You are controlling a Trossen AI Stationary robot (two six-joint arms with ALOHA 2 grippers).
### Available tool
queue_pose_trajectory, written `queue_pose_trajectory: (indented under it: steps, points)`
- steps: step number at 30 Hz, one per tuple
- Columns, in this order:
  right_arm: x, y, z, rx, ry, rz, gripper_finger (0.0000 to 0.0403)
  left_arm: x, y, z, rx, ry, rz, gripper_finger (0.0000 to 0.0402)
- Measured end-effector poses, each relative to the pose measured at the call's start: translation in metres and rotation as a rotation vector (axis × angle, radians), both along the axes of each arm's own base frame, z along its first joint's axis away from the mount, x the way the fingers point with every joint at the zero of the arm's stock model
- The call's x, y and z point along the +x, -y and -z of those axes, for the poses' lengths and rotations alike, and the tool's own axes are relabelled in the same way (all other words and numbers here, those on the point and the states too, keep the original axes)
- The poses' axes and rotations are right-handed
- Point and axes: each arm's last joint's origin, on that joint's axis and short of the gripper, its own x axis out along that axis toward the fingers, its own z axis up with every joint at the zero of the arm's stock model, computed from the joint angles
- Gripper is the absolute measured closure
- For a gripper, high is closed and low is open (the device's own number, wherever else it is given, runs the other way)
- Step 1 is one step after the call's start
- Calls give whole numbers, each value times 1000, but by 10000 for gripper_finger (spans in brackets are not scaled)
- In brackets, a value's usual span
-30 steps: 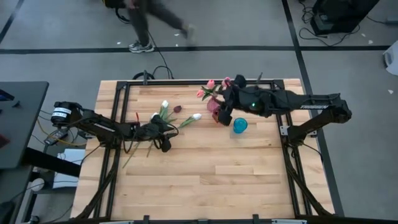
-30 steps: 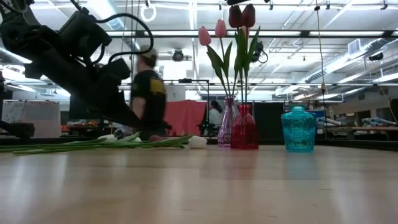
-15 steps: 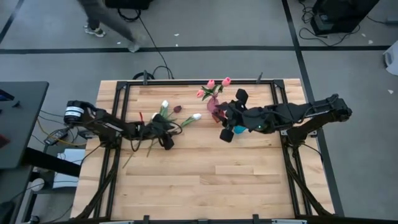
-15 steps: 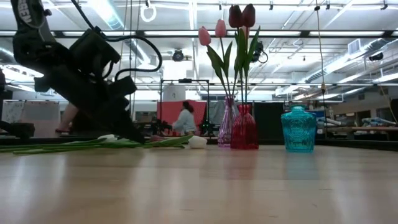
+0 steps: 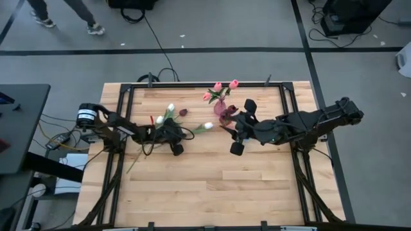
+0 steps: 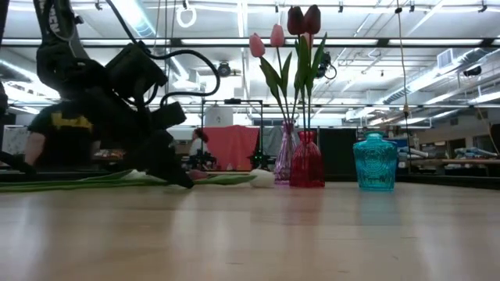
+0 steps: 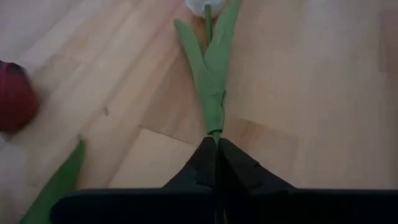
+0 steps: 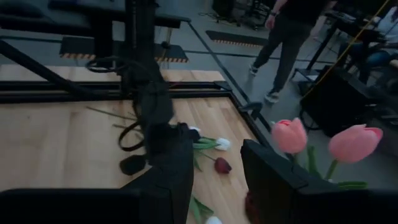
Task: Sort flowers into vase by color
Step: Put the white flower into the blue vase
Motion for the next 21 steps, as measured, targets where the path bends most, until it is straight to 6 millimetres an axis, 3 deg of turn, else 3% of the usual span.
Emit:
queue_pose_trajectory:
  steps: [10, 15, 21]
  points:
    - [-14, -26, 9, 58, -60, -41, 256, 1, 18, -44, -163, 242, 307, 395]
    - [-31, -23, 23, 45, -211, 47, 266, 11, 32, -64, -213, 443, 448, 395]
    - [-62, -14, 23, 148, -288, 127, 301, 32, 52, -74, -181, 472, 485, 395]
